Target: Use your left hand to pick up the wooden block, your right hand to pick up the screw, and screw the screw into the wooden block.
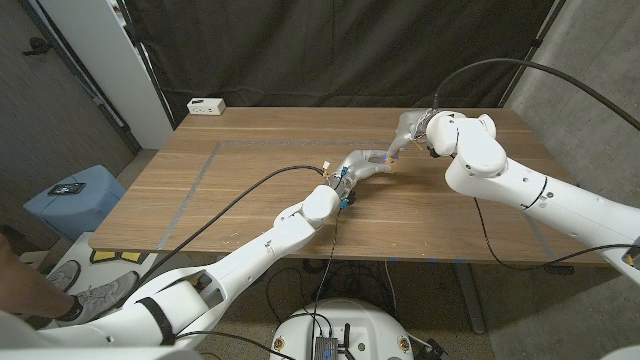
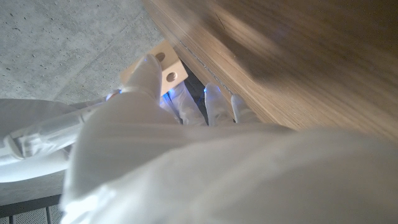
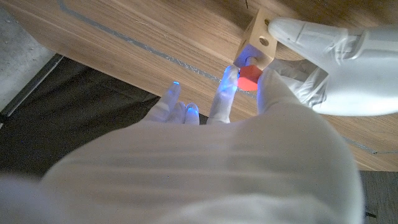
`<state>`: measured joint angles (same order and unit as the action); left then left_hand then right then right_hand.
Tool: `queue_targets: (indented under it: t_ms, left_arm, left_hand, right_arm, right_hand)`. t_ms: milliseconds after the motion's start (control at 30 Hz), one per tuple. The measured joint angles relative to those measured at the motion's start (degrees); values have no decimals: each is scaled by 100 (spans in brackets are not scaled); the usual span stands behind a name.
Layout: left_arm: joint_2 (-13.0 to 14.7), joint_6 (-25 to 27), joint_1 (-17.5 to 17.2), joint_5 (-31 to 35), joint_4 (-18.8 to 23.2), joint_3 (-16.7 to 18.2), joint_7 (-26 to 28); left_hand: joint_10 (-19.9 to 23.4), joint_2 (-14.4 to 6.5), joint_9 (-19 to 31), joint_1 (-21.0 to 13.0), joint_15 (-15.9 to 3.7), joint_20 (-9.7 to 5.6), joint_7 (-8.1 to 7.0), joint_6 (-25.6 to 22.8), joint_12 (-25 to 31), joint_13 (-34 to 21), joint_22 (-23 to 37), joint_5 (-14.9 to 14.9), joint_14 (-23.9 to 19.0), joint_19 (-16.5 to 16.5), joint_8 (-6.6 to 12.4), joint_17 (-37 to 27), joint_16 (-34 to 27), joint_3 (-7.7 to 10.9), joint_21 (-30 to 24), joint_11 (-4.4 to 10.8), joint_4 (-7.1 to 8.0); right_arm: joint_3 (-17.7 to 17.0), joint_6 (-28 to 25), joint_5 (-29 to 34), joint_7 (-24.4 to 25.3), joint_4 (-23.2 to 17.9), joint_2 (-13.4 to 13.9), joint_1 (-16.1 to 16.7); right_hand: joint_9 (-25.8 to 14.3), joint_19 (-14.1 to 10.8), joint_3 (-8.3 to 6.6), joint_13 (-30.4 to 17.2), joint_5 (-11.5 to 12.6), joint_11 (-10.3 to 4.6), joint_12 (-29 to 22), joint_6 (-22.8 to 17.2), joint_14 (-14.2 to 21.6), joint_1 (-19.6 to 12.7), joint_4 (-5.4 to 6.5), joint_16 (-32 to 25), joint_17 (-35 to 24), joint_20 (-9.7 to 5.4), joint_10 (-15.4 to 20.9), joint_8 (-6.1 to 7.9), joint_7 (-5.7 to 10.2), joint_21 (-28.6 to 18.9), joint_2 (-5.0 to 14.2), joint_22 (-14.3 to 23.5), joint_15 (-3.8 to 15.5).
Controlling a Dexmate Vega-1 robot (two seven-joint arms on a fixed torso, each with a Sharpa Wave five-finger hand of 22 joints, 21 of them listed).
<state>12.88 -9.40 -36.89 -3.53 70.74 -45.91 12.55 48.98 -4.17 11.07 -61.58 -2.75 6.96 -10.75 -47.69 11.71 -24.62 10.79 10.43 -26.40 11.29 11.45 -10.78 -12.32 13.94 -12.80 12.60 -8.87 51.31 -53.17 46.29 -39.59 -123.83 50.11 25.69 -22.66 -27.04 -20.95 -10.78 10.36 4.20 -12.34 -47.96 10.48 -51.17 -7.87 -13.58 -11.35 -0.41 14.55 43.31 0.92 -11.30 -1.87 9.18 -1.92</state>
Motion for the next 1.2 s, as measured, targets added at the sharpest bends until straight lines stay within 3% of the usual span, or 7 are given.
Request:
queue_targets:
  t_ms: [300, 500, 800, 1033, 1200]
  left_arm:
    - [3, 2, -1, -2, 2, 4, 0]
    - [3, 7, -1, -4, 3, 6, 0]
    - [-5, 6, -1, -16, 3, 10, 2]
    - [-11, 11, 0, -36, -19, 13, 2]
    - [-16, 12, 7, -40, -37, 15, 2]
  left_hand:
    - [-10, -1, -4, -2, 19, 0, 11, 11, -1, 0, 0, -1, -20, 0, 0, 13, 0, -1, 0, -10, -1]
    - [-7, -38, -1, -39, 19, 0, 21, 22, 13, 4, 0, 20, -20, 0, -1, 13, 0, 0, 0, -7, 0]
    - [-3, -52, 6, -54, 19, 0, 20, 20, 17, 8, 0, 18, -20, 0, -1, 13, 0, 27, 0, -7, -5]
    - [16, -52, 6, -54, 19, 0, 41, -2, 16, 8, 0, 16, -20, -1, -2, 13, 0, 27, 0, -12, -5]
    - [16, -51, 5, -54, 19, 0, 41, -2, 11, 7, 0, 15, -20, -1, -2, 12, 0, 27, 0, -12, -5]
  right_arm:
    - [31, -21, 332, -5, 92, -123, 65]
    - [27, -22, 515, -8, 157, -206, 136]
    - [-37, -23, 742, -62, 229, -318, 236]
    - [-88, -22, 907, -149, 257, -368, 297]
    - [-112, -20, 1024, -235, 262, -386, 320]
  right_hand:
    - [-138, -139, 76, 0, 29, -43, -47, -431, 169, 115, 36, 0, 1, -25, 289, 295, 17, 0, -7, 0, 106]
    - [-88, -248, 144, 0, 30, -82, -47, -686, 279, 213, 49, -21, 1, -39, 409, 375, -10, 0, -13, 0, 112]
    - [89, -297, 713, 0, 134, -81, 28, -802, 355, 1323, 491, 6, 1, -52, 532, 363, -31, 30, -280, 31, 151]
    - [141, -275, 932, 0, 217, -82, 70, -666, 355, 1663, 621, 68, 1, -73, 533, 302, -39, 51, -423, 31, 151]
    - [141, -275, 1009, 0, 261, -79, 91, -547, 355, 1797, 698, 68, 1, -73, 530, 258, -53, 51, -457, 30, 151]
